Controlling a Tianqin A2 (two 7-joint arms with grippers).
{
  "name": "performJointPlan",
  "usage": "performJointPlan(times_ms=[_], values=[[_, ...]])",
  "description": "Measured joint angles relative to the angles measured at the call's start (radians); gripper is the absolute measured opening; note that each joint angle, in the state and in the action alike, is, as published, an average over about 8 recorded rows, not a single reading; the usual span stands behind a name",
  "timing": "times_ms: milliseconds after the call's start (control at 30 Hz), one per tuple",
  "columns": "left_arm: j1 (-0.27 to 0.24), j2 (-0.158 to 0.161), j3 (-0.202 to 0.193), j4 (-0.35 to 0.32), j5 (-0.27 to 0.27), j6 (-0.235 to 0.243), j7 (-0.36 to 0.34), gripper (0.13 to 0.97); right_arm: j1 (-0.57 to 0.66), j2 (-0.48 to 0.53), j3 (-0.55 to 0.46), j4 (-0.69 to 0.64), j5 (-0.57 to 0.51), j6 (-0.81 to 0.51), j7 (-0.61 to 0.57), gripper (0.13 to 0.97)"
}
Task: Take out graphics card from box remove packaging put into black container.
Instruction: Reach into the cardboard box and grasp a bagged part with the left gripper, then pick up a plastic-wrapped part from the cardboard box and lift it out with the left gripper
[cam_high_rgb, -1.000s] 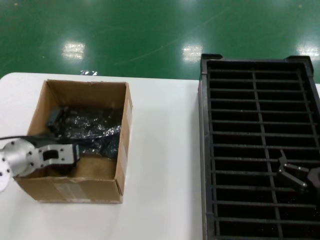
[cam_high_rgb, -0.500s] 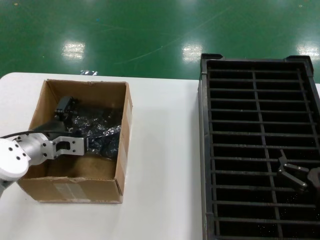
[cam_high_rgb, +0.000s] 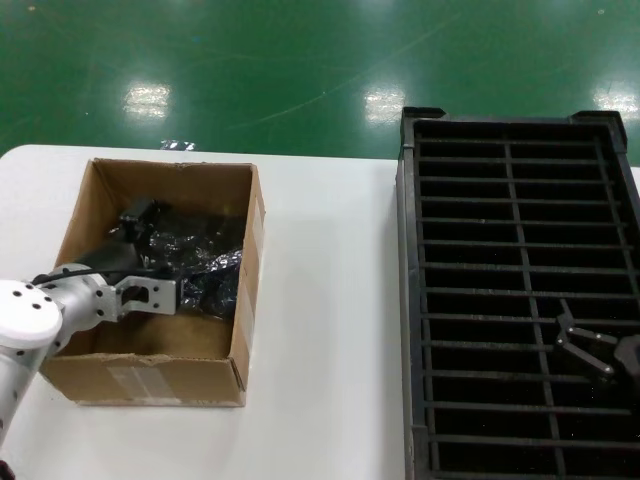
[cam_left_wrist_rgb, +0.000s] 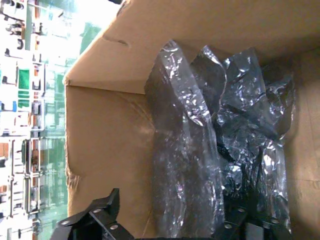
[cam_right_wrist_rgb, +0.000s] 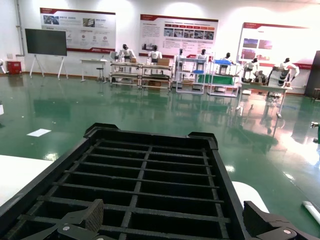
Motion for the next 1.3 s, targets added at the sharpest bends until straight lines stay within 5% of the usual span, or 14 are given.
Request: performJointPlan(times_ms=[267, 533, 933, 1300], values=[[-0.008, 0.028, -0.052, 0.044, -0.064, -0.002, 0.143, 0.579, 0.0, 0.0, 0.0, 0.0, 0.0, 0.0, 0.0, 0.966], [0.002, 0.027, -0.056, 0.03, -0.065, -0.002, 0.149, 0.405, 0.0, 0.0, 0.0, 0.0, 0.0, 0.0, 0.0, 0.966], [0.045, -0.017, -0.016, -0.075, 0.002, -0.014, 0.014, 0.211, 0.0, 0.0, 0.0, 0.0, 0.0, 0.0, 0.0, 0.966], [0.141, -0.098, -0.013, -0.317, 0.155, -0.039, -0.227, 0.156, 0.0, 0.0, 0.0, 0.0, 0.0, 0.0, 0.0, 0.966]])
